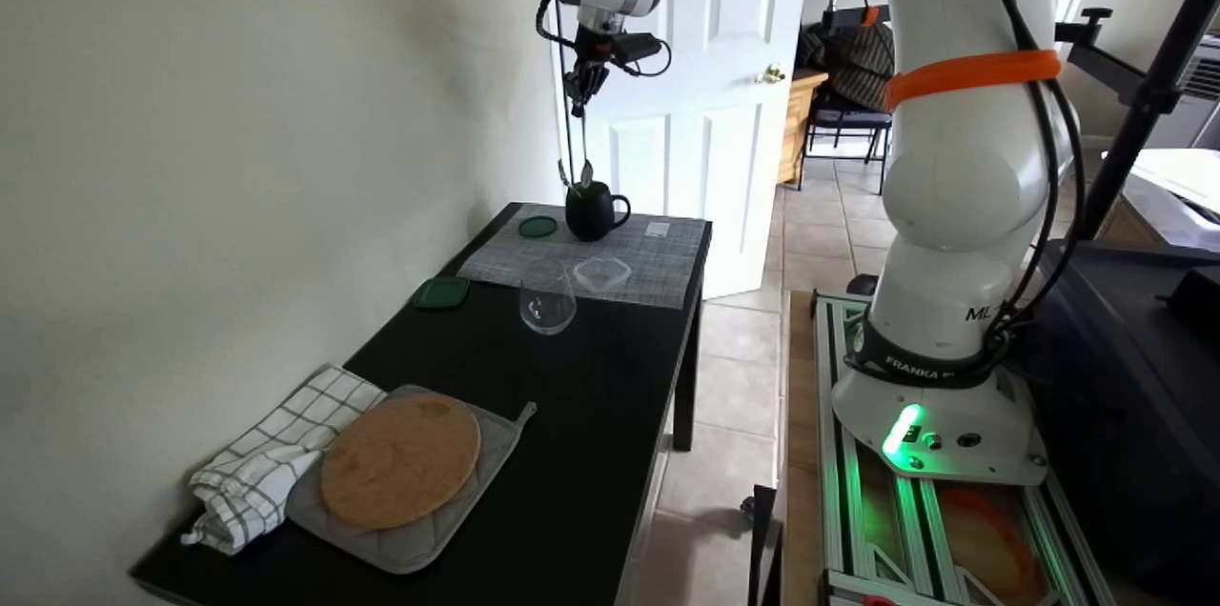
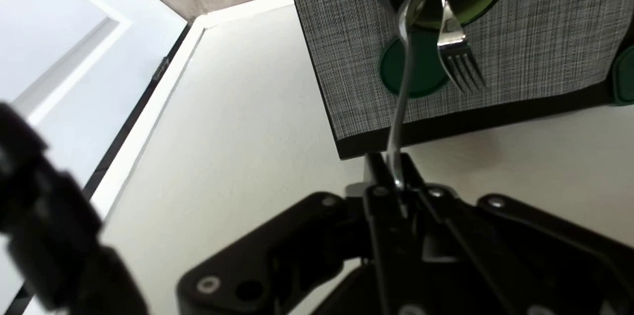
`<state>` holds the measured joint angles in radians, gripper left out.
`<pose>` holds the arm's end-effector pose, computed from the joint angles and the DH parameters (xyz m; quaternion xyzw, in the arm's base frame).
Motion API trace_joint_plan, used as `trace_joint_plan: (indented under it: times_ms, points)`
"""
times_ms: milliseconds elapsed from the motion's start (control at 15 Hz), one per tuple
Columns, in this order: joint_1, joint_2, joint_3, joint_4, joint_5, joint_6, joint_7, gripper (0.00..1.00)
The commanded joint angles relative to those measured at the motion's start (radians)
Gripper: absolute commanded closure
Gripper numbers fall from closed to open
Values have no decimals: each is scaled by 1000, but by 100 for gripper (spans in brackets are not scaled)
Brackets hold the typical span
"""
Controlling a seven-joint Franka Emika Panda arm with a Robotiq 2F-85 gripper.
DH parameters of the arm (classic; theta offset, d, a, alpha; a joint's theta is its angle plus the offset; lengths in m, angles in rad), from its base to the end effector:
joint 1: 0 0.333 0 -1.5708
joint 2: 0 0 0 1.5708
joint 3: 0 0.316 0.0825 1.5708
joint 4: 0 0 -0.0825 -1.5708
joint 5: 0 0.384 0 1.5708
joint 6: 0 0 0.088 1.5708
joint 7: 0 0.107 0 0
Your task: Pick up the silver spoon from the glass cup and put it in the black mug
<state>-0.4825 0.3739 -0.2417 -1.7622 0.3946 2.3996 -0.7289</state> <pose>0.5164 -0.4321 0.3873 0.9783 -0.1089 0.1759 0.0100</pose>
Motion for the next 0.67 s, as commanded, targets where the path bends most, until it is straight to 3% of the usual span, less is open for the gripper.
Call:
trace_joint_plan:
  times_ms: [0,400,600]
  points:
    - [-10,-33,16,-49,-31,-26,31,98]
    - [4,-68,21,-160,-21,24,59,98]
    - [10,-92,38,-239,10,155,48,98]
